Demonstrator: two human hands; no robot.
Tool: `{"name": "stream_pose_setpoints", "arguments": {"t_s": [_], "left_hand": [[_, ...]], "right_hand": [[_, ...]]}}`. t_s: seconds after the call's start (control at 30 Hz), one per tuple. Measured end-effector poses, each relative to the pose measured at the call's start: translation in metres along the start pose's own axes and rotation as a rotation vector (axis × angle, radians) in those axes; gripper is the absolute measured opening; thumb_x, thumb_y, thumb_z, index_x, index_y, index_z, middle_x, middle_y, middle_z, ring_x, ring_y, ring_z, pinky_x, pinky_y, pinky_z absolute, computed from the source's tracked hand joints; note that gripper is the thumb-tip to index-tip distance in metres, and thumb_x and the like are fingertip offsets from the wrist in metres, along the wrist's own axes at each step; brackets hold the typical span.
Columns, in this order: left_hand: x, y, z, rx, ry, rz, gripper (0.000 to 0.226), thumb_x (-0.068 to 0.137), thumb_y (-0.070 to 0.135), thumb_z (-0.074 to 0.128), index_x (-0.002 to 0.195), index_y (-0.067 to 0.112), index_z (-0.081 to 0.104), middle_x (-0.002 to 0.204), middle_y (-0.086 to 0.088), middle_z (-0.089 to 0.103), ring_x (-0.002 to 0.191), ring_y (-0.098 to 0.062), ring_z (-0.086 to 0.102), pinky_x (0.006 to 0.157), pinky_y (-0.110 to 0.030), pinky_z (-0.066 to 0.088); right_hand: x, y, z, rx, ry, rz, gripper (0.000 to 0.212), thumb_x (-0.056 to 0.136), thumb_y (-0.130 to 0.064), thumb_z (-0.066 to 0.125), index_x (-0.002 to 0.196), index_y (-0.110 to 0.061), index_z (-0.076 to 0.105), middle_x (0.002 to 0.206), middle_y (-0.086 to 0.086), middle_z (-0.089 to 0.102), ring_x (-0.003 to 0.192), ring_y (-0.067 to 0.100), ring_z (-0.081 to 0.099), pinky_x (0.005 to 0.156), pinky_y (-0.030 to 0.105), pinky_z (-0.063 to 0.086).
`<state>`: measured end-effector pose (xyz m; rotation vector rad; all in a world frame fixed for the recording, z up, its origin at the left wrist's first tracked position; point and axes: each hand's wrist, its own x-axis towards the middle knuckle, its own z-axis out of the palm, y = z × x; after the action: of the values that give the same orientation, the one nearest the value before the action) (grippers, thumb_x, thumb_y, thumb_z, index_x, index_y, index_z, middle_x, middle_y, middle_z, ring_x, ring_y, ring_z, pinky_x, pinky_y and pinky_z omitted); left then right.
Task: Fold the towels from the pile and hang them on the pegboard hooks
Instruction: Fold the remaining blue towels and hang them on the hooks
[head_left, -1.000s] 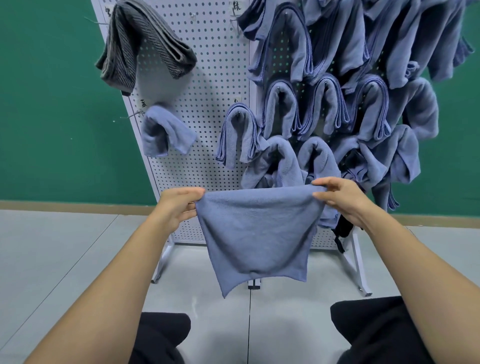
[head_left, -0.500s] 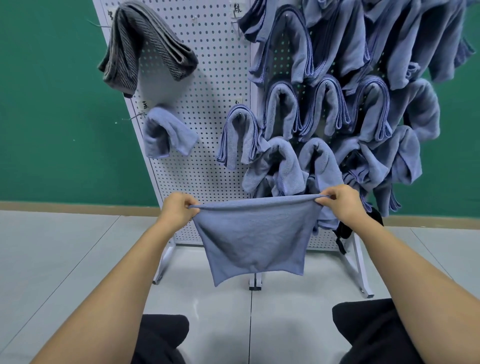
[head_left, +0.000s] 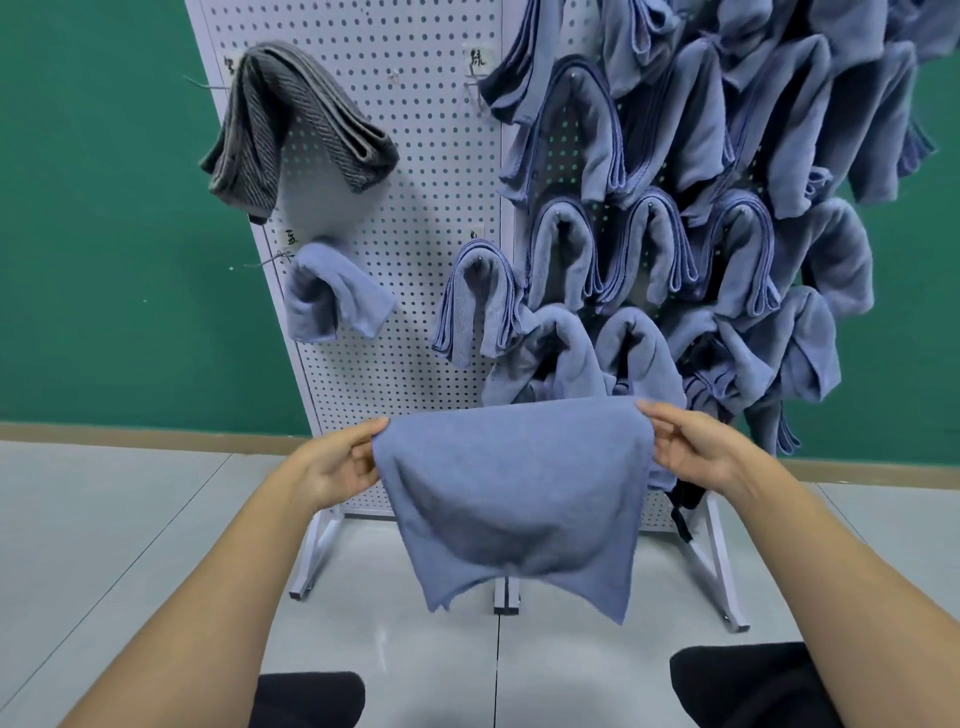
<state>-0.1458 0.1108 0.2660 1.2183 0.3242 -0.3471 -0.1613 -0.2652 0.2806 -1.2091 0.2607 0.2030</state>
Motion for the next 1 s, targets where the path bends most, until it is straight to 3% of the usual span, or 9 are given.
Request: {"name": "stream_pose_setpoints", "arguments": {"t_s": [0.07, 0.13, 0.23, 0.4, 0.53, 0.63, 0.8, 0.9, 1.0], "left_hand": [[0.006, -0.002, 0.007, -0.053, 0.070, -0.029, 0.005, 0.090, 0.015, 0.061, 0.093, 0.010, 0.062, 0.058, 0.001, 0.066, 0.059, -0.008, 0.064, 0.061, -0.022, 0.053], [0.009, -0.004, 0.019, -0.082, 0.114, 0.023, 0.009, 0.091, 0.011, 0.061, 0.099, 0.007, 0.061, 0.068, -0.003, 0.070, 0.073, -0.013, 0.064, 0.064, -0.025, 0.054], [0.007, -0.005, 0.046, -0.042, 0.147, 0.161, 0.005, 0.087, 0.005, 0.065, 0.090, 0.001, 0.064, 0.072, -0.010, 0.071, 0.069, -0.018, 0.070, 0.058, -0.027, 0.057], [-0.004, -0.019, 0.096, 0.202, 0.113, 0.354, 0.007, 0.087, 0.007, 0.065, 0.093, 0.004, 0.069, 0.079, -0.009, 0.071, 0.067, -0.015, 0.070, 0.063, -0.023, 0.058], [-0.009, -0.026, 0.114, 0.274, 0.087, 0.420, 0.015, 0.087, 0.012, 0.067, 0.099, 0.003, 0.070, 0.076, -0.007, 0.067, 0.067, -0.012, 0.064, 0.074, -0.025, 0.058], [-0.011, -0.028, 0.117, 0.296, 0.061, 0.429, 0.016, 0.088, 0.013, 0.066, 0.101, 0.003, 0.070, 0.087, -0.012, 0.070, 0.080, -0.018, 0.066, 0.083, -0.031, 0.057], [-0.015, -0.027, 0.115, 0.259, 0.006, 0.439, 0.015, 0.090, 0.016, 0.064, 0.099, 0.006, 0.071, 0.090, -0.008, 0.074, 0.081, -0.014, 0.070, 0.070, -0.020, 0.056], [-0.018, -0.024, 0.114, 0.302, -0.022, 0.452, 0.015, 0.082, 0.020, 0.073, 0.094, 0.011, 0.070, 0.082, 0.000, 0.073, 0.072, -0.006, 0.066, 0.065, -0.017, 0.049], [-0.017, -0.024, 0.115, 0.326, -0.022, 0.437, 0.018, 0.084, 0.009, 0.070, 0.102, 0.005, 0.068, 0.081, -0.003, 0.070, 0.069, -0.008, 0.060, 0.066, -0.019, 0.048]], "right_hand": [[0.005, 0.005, 0.006, -0.003, 0.108, 0.055, 0.008, 0.093, -0.006, 0.056, 0.095, -0.002, 0.063, 0.054, 0.003, 0.064, 0.046, 0.009, 0.063, 0.047, 0.021, 0.054], [0.009, 0.010, 0.014, -0.075, 0.196, 0.040, 0.007, 0.092, -0.004, 0.059, 0.092, 0.001, 0.063, 0.059, 0.007, 0.065, 0.046, 0.010, 0.064, 0.046, 0.022, 0.054], [0.013, 0.014, 0.037, -0.169, 0.225, -0.082, 0.005, 0.090, -0.006, 0.063, 0.091, -0.001, 0.063, 0.064, 0.007, 0.068, 0.048, 0.009, 0.066, 0.048, 0.023, 0.055], [0.000, 0.025, 0.097, -0.321, 0.122, -0.255, 0.013, 0.086, -0.008, 0.067, 0.079, -0.010, 0.057, 0.062, 0.003, 0.053, 0.047, 0.010, 0.051, 0.049, 0.024, 0.055], [-0.006, 0.032, 0.117, -0.366, 0.071, -0.322, 0.015, 0.086, -0.012, 0.070, 0.078, -0.012, 0.058, 0.064, 0.003, 0.056, 0.054, 0.012, 0.054, 0.054, 0.024, 0.050], [-0.011, 0.033, 0.118, -0.405, 0.039, -0.320, 0.013, 0.086, -0.017, 0.071, 0.084, -0.008, 0.063, 0.070, 0.006, 0.061, 0.060, 0.013, 0.058, 0.061, 0.026, 0.055], [-0.016, 0.032, 0.114, -0.348, -0.123, -0.267, 0.027, 0.097, -0.024, 0.054, 0.103, -0.003, 0.070, 0.098, 0.015, 0.072, 0.090, 0.022, 0.070, 0.081, 0.033, 0.058], [-0.021, 0.026, 0.108, -0.253, -0.206, -0.219, 0.026, 0.095, -0.014, 0.048, 0.101, -0.007, 0.072, 0.099, 0.012, 0.072, 0.088, 0.017, 0.066, 0.087, 0.032, 0.055], [-0.023, 0.022, 0.103, -0.292, -0.244, -0.229, 0.027, 0.094, -0.007, 0.045, 0.103, -0.007, 0.070, 0.100, 0.010, 0.072, 0.088, 0.013, 0.063, 0.084, 0.026, 0.053]]}}
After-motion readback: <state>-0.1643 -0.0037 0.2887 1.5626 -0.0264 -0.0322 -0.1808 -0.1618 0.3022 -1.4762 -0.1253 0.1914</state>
